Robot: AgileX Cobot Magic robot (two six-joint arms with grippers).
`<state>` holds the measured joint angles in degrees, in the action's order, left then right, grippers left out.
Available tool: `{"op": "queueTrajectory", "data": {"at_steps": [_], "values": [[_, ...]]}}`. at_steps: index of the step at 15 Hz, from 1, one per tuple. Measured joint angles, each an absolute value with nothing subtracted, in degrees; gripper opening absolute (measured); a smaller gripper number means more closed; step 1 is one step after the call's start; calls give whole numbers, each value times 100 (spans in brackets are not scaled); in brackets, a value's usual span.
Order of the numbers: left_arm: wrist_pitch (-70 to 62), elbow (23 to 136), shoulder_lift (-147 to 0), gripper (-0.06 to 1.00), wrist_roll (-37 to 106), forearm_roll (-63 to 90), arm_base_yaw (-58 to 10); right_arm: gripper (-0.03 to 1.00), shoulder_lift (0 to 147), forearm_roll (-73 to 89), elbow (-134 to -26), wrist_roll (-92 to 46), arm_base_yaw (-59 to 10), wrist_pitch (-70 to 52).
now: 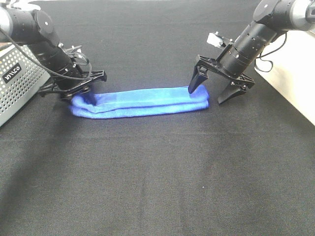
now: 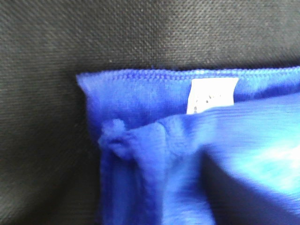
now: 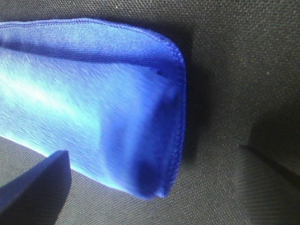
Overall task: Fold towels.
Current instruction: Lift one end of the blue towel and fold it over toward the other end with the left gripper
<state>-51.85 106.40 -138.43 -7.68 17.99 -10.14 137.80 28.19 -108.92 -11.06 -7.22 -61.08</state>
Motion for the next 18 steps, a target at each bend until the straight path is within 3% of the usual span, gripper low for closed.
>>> {"op": "queueTrajectory", "data": {"at_steps": [1, 2, 8, 11, 18], "values": [[-5185, 10640, -13843, 12, -779, 1805, -1014, 88, 13780, 2819, -10892, -1106, -722, -6108], [-5197, 10640, -13843, 10, -785, 1759, -1020, 88, 13780, 2819, -10892, -1106, -722, -6108], [-6698, 11602, -13424, 11, -1066, -235, -1060, 88, 13780, 2819, -10892, -1106, -722, -6297], [-6898, 12290, -13401, 11, -1140, -229, -1278, 88, 13740, 2825, -10892, -1089, -722, -6383], [-6417, 12433, -13825, 11, -1759, 1358, -2441, 88, 13104, 2796, -10892, -980, -722, -6394]]}}
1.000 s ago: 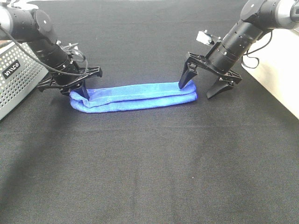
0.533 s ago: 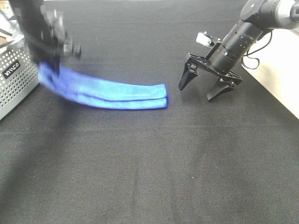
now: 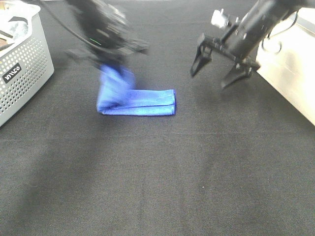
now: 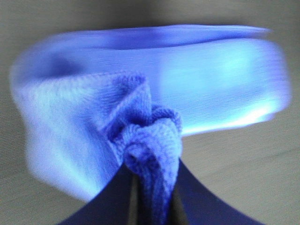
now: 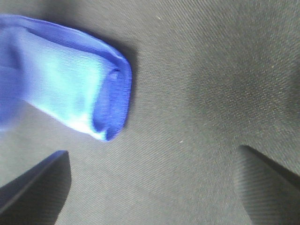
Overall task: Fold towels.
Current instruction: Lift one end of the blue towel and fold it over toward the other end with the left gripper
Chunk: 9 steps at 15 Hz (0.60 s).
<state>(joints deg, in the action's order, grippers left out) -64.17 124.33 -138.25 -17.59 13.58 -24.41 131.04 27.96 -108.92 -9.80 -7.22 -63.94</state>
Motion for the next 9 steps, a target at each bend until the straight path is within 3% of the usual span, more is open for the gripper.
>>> {"op": "queueTrajectory", "data": {"at_steps": [2, 4, 6, 9], "values": [[-5816, 12433, -14003, 19, -2074, 1633, -2550, 88, 13081, 2613, -10892, -934, -722, -6406], [-5254, 12433, -14106, 42, -2166, 2166, -2595, 88, 13081, 2280, -10892, -814, -722, -6434], [-5082, 12433, -14135, 58, -2166, 2573, -2595, 88, 13075, 2217, -10892, -785, -722, -6446], [-4847, 12433, -14106, 64, -2160, 2693, -2584, 88, 13069, 2217, -10892, -779, -722, -6446]]}}
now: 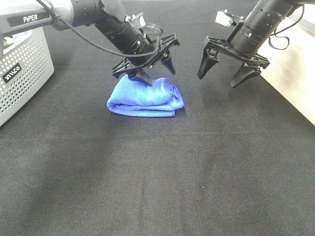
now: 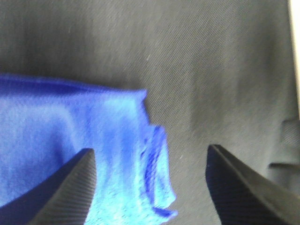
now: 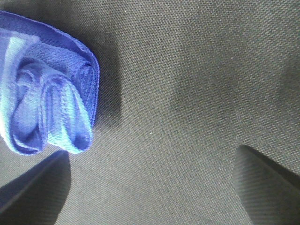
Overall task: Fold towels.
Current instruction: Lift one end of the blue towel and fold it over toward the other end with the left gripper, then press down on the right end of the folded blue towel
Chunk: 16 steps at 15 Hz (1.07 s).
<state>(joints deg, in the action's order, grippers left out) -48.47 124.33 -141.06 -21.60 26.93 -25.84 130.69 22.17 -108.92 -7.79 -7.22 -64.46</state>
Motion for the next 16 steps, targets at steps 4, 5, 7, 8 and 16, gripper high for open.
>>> {"op": "queueTrajectory", "data": {"at_steps": [4, 5, 7, 8, 16], "values": [[-4893, 12433, -13757, 65, -1690, 2630, -2114, 88, 13069, 2785, -10892, -980, -716, -6566], [-4962, 12433, -13602, 65, -1530, 2573, -1896, 88, 13069, 3323, -10892, -1220, -716, -6572], [-5122, 12433, -13338, 65, -1226, 2492, -1461, 88, 13069, 4463, -10892, -1839, -739, -6578], [-5202, 12433, -13258, 65, -1140, 2452, -1329, 88, 13069, 5019, -10892, -2131, -814, -6555], [-5563, 12433, -13207, 65, -1077, 2292, -1123, 87, 13986, 6366, -10938, -2641, -1644, -5787]]}}
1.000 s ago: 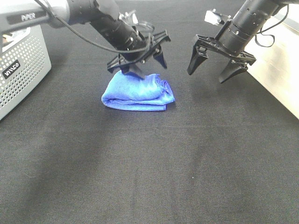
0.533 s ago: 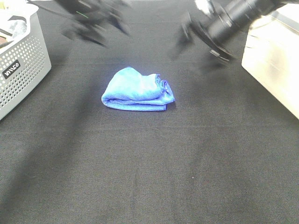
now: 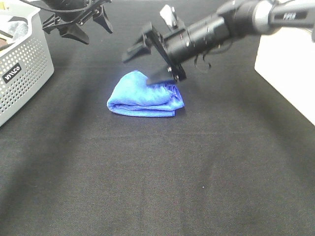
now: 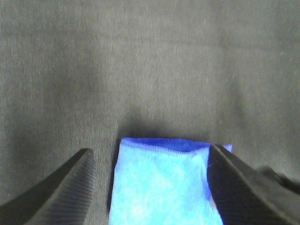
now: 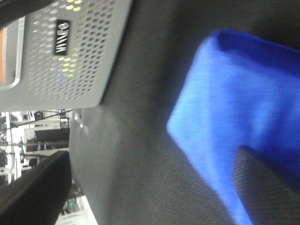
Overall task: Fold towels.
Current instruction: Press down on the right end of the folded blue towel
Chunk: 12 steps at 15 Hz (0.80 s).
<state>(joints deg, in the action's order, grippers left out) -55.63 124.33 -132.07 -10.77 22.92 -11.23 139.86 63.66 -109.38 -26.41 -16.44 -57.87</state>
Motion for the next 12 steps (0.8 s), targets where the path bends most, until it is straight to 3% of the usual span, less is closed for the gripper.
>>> {"op": "queueTrajectory", "data": {"at_steps": [12], "values": [[-6388, 12433, -13195, 65, -1066, 1833, -1123, 87, 14164, 5271, -10938, -1856, -1238, -6348]]}}
